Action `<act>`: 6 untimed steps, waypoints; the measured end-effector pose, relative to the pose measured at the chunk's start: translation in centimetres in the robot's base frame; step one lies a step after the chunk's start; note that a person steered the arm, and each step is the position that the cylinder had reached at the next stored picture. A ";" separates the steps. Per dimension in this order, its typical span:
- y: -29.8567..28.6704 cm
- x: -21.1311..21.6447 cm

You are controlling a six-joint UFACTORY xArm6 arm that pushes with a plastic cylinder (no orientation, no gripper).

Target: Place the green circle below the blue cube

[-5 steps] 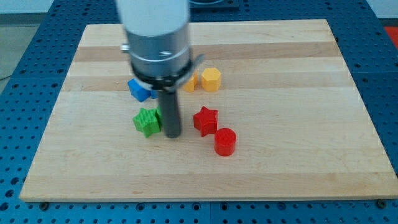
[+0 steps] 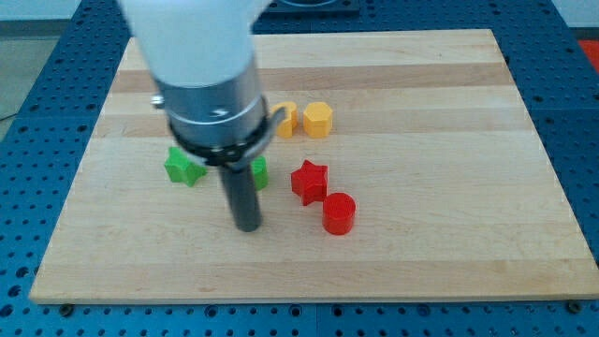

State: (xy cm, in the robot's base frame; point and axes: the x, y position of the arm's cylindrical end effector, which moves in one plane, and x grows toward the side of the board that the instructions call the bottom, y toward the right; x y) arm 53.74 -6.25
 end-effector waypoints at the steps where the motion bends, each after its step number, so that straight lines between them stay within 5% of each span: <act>1: 3.3 -2.6; 3: 3.9 -5.6; 6: -6.8 -5.0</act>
